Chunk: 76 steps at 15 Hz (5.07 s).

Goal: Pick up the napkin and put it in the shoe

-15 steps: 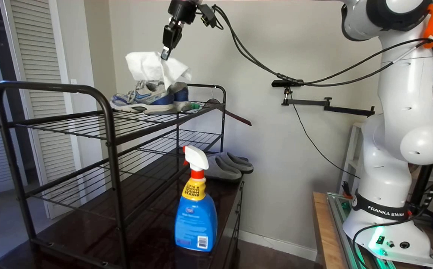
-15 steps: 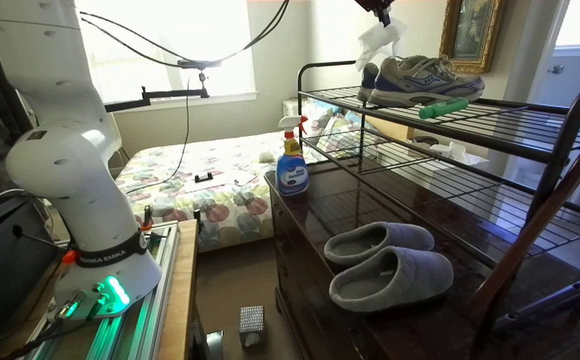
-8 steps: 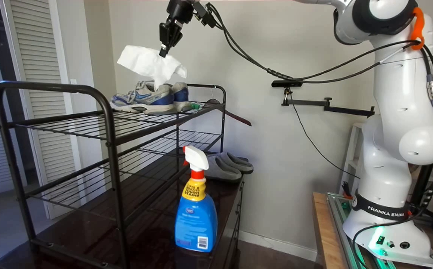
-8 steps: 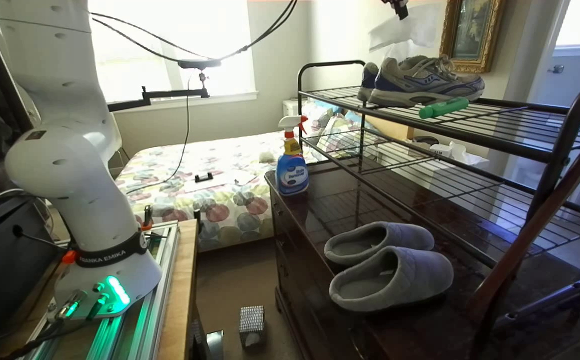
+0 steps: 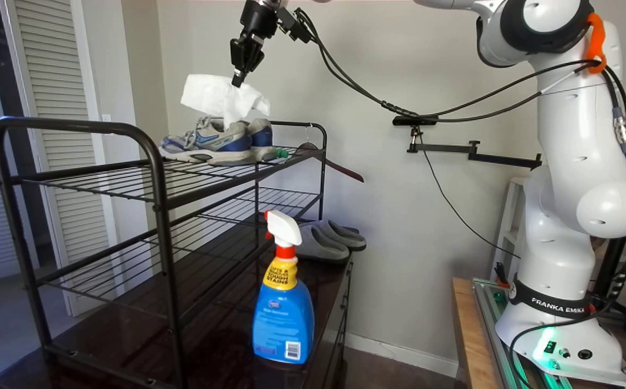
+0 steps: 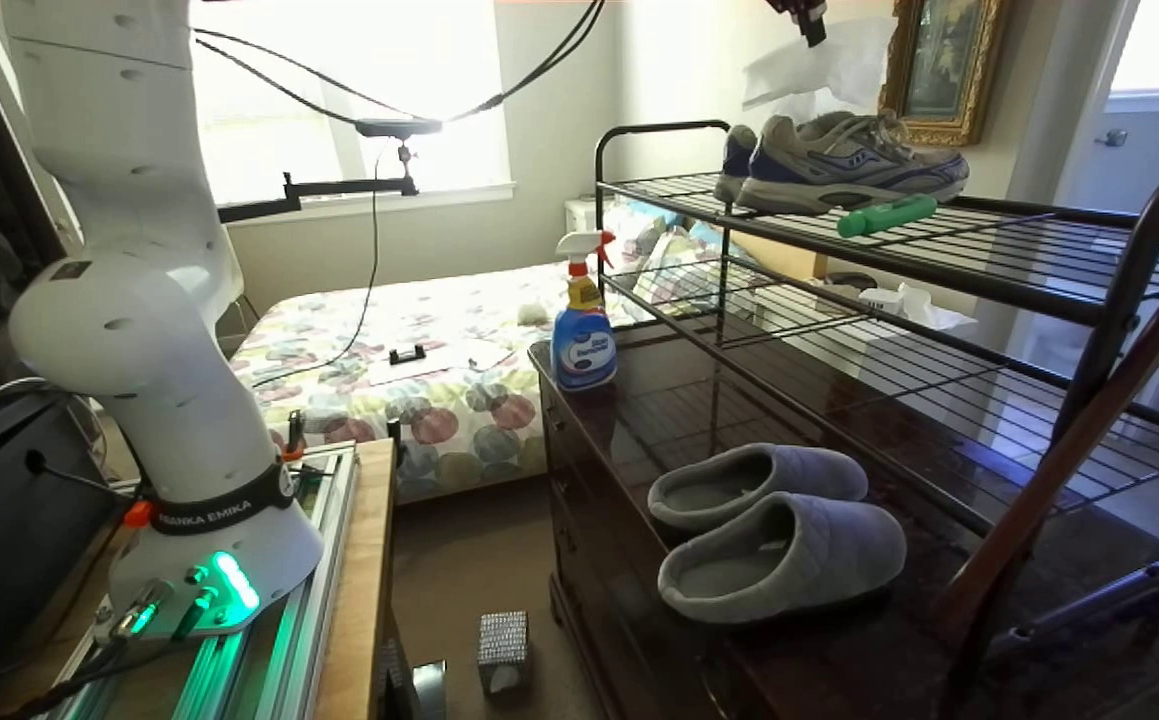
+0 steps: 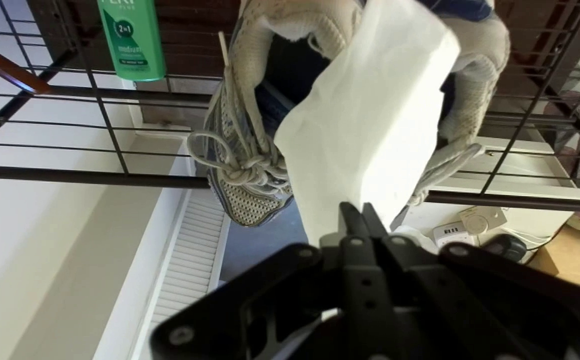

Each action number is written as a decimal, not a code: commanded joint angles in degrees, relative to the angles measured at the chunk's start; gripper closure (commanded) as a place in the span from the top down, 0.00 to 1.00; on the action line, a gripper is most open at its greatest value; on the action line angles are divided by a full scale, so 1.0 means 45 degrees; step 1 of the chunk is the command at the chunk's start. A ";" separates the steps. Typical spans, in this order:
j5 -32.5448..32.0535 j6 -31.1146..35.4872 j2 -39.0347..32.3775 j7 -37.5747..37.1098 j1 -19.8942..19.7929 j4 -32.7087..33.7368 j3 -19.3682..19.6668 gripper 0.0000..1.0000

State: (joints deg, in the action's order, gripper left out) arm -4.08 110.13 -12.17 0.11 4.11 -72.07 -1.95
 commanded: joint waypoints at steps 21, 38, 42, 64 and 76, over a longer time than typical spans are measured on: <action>0.2321 -0.4981 -0.6914 0.6618 -0.0559 0.9601 -0.1669 0.00; 0.1542 -0.7549 -0.6830 0.4585 -0.0487 0.9685 -0.0950 0.00; 0.2282 -0.6825 -0.6956 0.5056 -0.0762 0.9972 -0.1442 0.00; 0.0024 -0.7927 -0.7355 0.4629 0.0183 1.0389 0.0291 0.00; 0.0396 -0.5801 -0.7118 0.6883 0.0004 1.0348 -0.0428 0.00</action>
State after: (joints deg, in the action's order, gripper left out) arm -2.07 80.56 -44.82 26.21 4.03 -25.92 -3.20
